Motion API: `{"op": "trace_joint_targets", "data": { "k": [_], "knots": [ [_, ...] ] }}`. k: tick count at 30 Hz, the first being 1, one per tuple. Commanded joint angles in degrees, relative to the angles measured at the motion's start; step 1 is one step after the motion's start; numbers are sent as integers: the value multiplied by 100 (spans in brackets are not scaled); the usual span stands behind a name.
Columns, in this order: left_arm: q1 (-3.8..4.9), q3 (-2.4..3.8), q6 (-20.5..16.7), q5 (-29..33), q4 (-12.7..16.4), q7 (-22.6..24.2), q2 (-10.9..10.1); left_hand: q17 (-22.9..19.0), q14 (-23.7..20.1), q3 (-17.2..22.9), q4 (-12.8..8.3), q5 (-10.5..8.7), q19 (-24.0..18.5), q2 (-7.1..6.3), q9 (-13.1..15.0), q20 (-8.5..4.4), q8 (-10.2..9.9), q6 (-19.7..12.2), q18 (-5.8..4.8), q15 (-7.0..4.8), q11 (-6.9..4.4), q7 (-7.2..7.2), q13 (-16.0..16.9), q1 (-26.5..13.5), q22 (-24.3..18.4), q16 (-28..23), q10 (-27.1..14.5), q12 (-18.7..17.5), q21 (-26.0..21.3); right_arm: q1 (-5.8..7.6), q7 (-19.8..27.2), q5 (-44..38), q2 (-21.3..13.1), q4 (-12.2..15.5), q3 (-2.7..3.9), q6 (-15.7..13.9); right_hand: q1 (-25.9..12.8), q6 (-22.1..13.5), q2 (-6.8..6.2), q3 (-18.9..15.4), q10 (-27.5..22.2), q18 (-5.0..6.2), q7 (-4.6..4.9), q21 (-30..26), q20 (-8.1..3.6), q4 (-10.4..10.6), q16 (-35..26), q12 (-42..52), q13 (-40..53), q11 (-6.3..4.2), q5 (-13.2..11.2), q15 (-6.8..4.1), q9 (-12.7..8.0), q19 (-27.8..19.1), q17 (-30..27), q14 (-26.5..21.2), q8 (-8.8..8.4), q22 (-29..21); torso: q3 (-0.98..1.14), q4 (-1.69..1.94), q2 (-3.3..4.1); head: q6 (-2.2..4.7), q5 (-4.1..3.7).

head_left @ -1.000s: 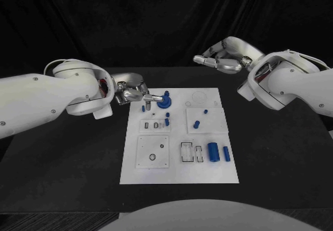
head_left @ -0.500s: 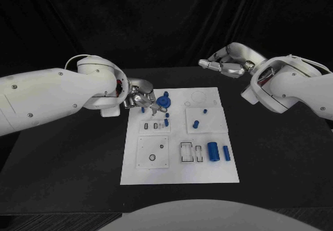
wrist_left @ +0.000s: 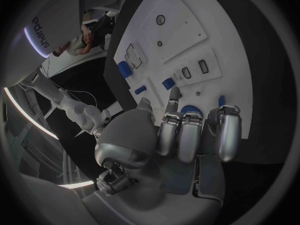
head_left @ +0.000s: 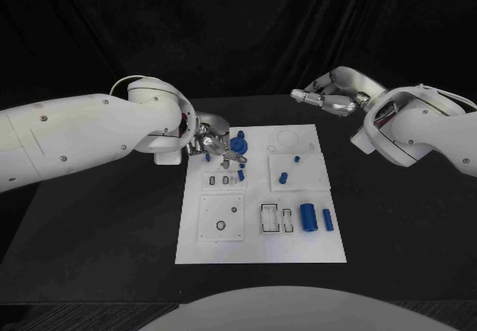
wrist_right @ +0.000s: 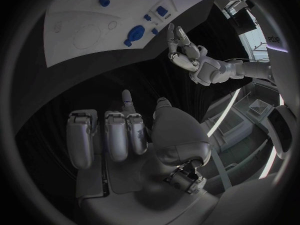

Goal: Assemble the parts on the task board

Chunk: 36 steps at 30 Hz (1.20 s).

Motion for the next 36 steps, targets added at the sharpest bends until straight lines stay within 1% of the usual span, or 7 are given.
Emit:
{"op": "trace_joint_targets", "data": {
  "k": [1, 3, 7, 11, 18, 32, 36],
  "knots": [
    [2, 3, 143, -45, -65, -16, 79, 1507, 596, 60, 3, 26, -2, -9, 308, -86, 238, 86, 88, -86, -85, -69, 1496, -84, 775, 15, 600, 15, -27, -15, -64, 0, -10, -6, 5, -72, -18, 78, 72, -58, 585, -59, 5, -37, 44, -2, 15, 15, 1509, 42, 50, 44, 9, 525, 1509, 616, 0, 1464, 34, -10, 6, 1, 22],
    [-3, 3, 172, -45, -141, -33, 145, 1507, 596, 109, 14, 66, 0, -18, 592, -142, 425, 77, 90, -136, -135, -123, 1496, -112, 781, 15, 600, 15, -36, -17, -57, 0, -13, -1, 5, -81, -10, 113, 85, -71, 585, -59, 5, -36, 46, -4, 15, 15, 1509, 45, 66, 45, 20, 527, 1509, 616, 17, 1464, 65, -23, 6, 1, 43],
    [-24, 2, 179, -45, -290, -56, 278, 1507, 596, 230, 23, 125, 67, -37, 1272, -238, 839, 66, 77, -232, -234, -232, 1496, -189, 835, 15, 600, 15, -28, -18, -34, 0, -33, 21, 5, -108, -2, 143, 93, -83, 585, -60, 5, -34, 48, -5, 15, 15, 1509, 47, 73, 47, 32, 528, 1509, 616, 33, 1465, 50, -12, 2, 1, 36],
    [-49, 2, 189, -45, -418, -71, 399, 1507, 596, 350, 7, 127, 87, -62, 1912, -306, 1180, -39, 74, -296, -301, -297, 1496, -219, 857, 15, 600, 15, -39, -18, -23, 0, -41, 25, 5, -118, 9, 166, 98, -91, 585, -58, 5, -38, 49, -8, 15, 15, 1509, 49, 84, 49, 40, 525, 1509, 616, 44, 1463, 64, -12, -2, 1, 42],
    [-129, 1, 249, -45, -557, -96, 532, 1507, 596, 573, -51, 289, 117, -109, 2774, -370, 1550, -172, 71, -361, -371, -378, 1496, -205, 895, 15, 600, 15, -55, -20, -13, 0, -32, 21, 5, -137, 40, 195, 116, -100, 585, -58, 7, -39, 52, -11, 15, 15, 1509, 54, 122, 53, 56, 525, 1509, 616, 59, 1463, 65, -17, -10, 1, 47],
    [-256, 1, 228, -45, -646, -118, 498, 1507, 596, 671, -80, 258, 73, -139, 3046, -398, 1604, -169, 84, -390, -402, -408, 1496, -206, 871, 15, 600, 15, -96, -65, -13, 0, -29, -12, 5, -117, 94, 182, 134, -116, 585, -56, 11, -47, 56, -14, 15, 15, 1509, 57, 203, 56, 67, 519, 1509, 616, 51, 1460, 60, -16, -7, 1, 53],
    [-285, 1, 194, -45, -664, -117, 497, 1507, 596, 697, -52, 233, 60, -138, 3005, -412, 1475, -99, 89, -406, -416, -417, 1496, -252, 862, 15, 600, 15, -113, -78, -15, -1, -24, -24, 5, -84, 106, 175, 139, -117, 585, -55, 12, -49, 57, -15, 15, 15, 1509, 57, 219, 56, 68, 518, 1509, 616, 47, 1459, 53, -12, -10, 1, 62]
  ]
}}
